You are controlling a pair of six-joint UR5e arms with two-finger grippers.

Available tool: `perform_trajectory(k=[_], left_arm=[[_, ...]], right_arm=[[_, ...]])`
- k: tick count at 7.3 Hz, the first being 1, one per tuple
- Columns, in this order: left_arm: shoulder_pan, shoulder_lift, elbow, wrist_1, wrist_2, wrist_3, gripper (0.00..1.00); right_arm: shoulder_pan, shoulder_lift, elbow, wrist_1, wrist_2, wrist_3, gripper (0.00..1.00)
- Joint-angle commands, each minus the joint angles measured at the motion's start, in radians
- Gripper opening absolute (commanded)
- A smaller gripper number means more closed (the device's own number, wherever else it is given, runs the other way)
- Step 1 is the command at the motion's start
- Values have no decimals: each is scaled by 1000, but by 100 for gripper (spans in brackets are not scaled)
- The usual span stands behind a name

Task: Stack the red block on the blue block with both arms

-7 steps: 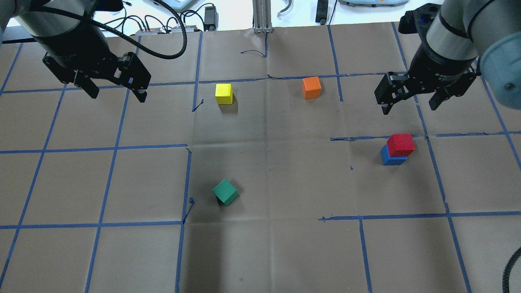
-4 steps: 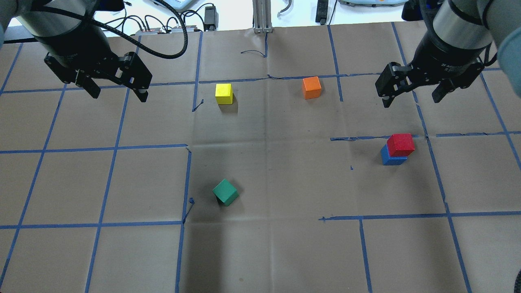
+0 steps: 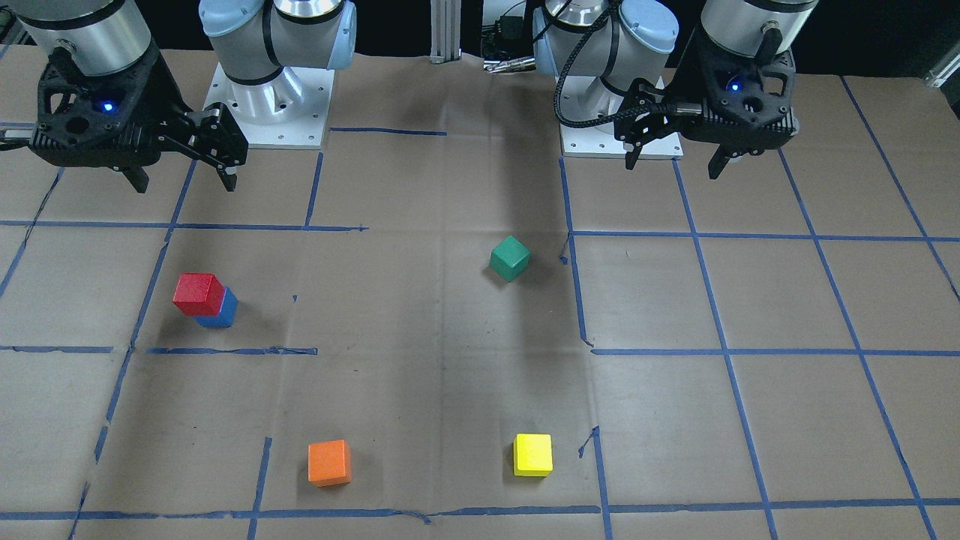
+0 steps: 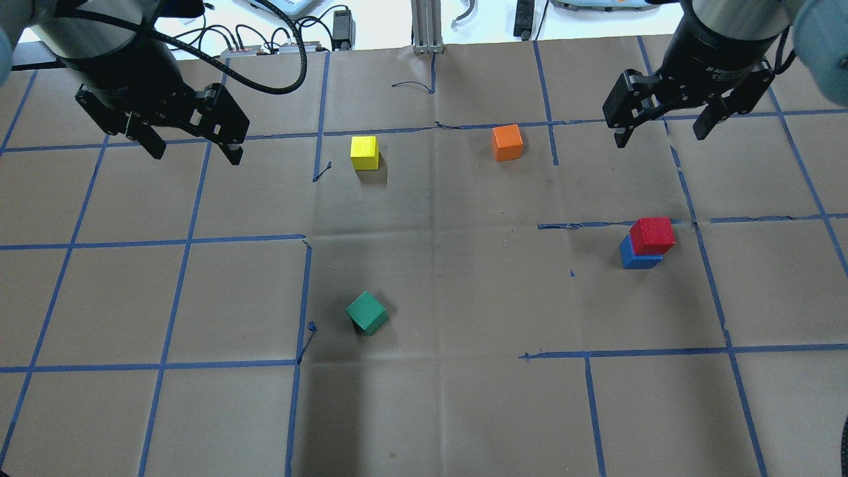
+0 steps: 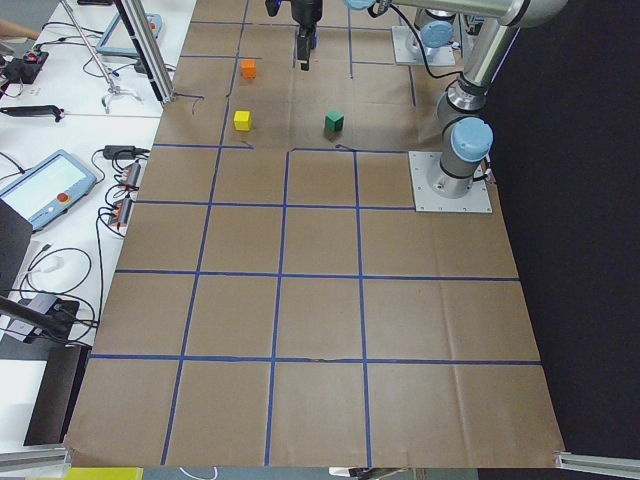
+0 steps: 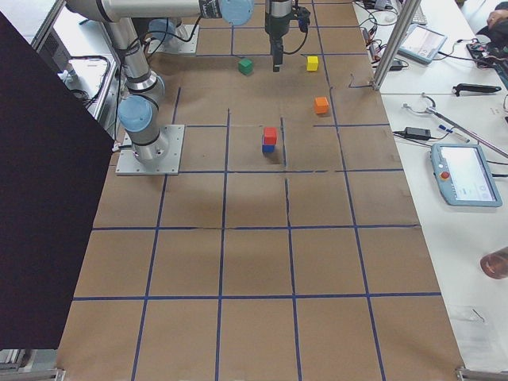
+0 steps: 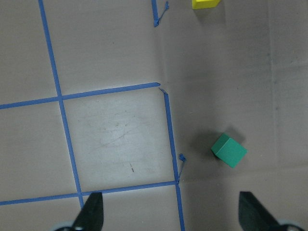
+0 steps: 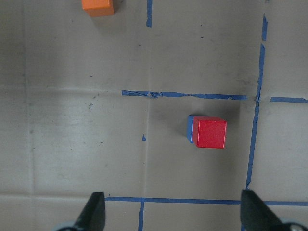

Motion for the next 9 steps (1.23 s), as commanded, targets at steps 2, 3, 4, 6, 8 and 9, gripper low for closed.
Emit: perform_trajectory(k=[2,3,4,6,8,9], left_arm=[[-4,-7,1,1,1,-29,100],[-4,7,-2,1,4,-27,100],[-6,8,1,1,0,-27,100],[-6,5,-2,1,-1,-27,100],[-6,13,-2,1,1,-27,100],[-6,5,-1,1,0,-27,100]], right_arm=[[20,12,11,-4,-2,-7,100],[11,-1,46,-13,0,-12,100],[10,-4,68,-27,-3,-2,100],[13,-4,63,-37,-11,-1,100],[14,-6,62,-37,-9,-1,100],[14,-6,62,-37,-8,-1,100]])
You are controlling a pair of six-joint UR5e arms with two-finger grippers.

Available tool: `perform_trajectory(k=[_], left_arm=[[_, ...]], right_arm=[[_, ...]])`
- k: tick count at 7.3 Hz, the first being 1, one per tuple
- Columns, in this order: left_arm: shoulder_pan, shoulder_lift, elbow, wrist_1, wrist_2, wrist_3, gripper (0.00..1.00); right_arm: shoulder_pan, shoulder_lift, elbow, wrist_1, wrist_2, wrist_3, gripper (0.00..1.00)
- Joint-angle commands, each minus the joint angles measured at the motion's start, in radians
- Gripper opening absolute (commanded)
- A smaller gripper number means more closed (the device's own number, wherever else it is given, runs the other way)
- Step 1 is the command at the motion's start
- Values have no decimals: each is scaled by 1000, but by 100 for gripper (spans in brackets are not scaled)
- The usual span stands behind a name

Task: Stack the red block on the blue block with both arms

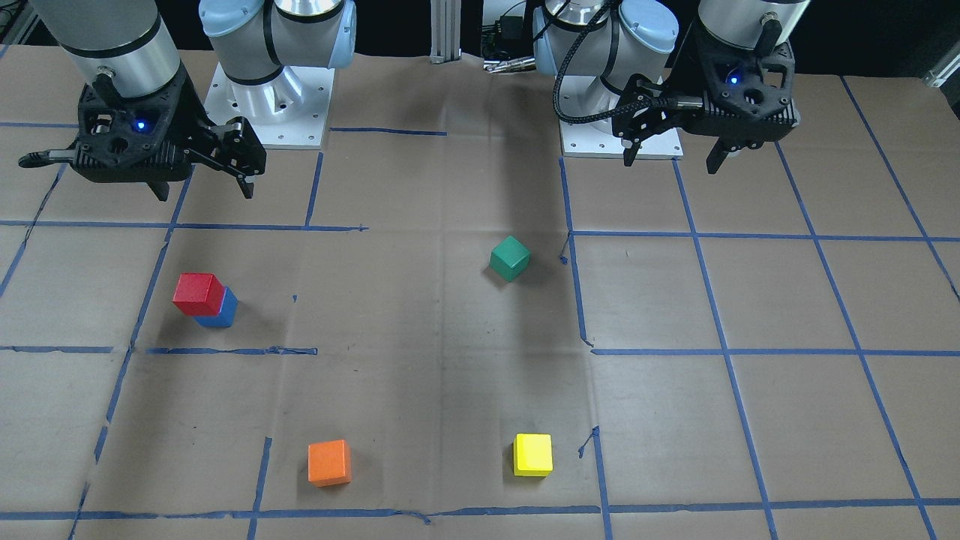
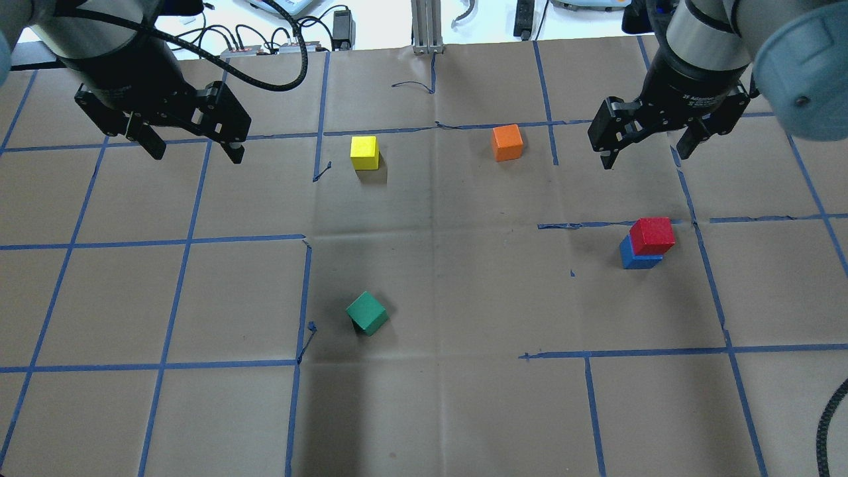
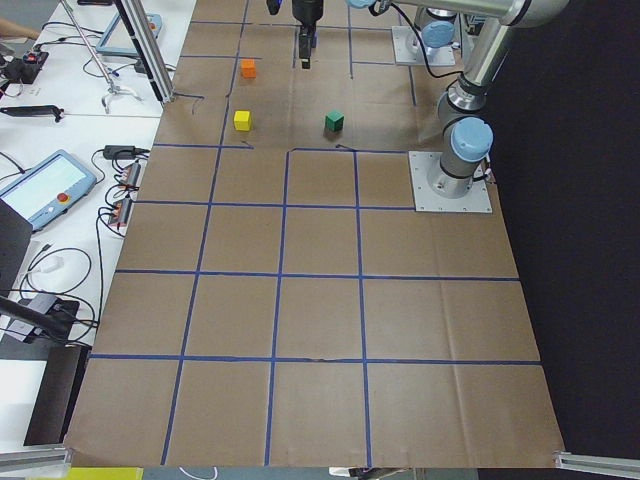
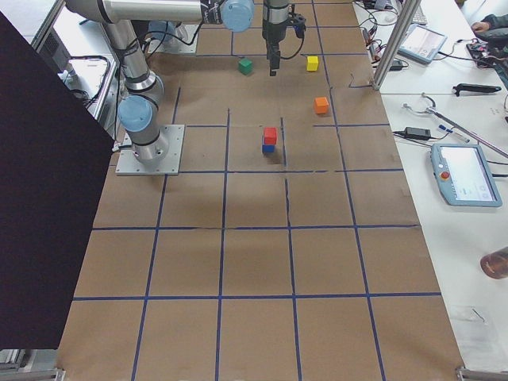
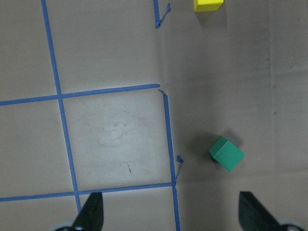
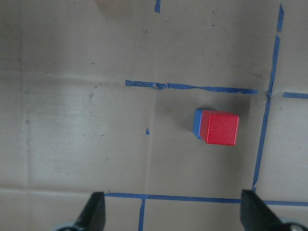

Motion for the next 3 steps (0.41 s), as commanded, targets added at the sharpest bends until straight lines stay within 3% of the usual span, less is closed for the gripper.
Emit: perform_trajectory(k=[1,3], left_arm=[[0,-2,0,2,-1,0,100],[0,-4,0,0,-1,-2,100]], right_arm=[[0,0,0,0,0,0,100],[0,-3,1,0,-1,0,100]])
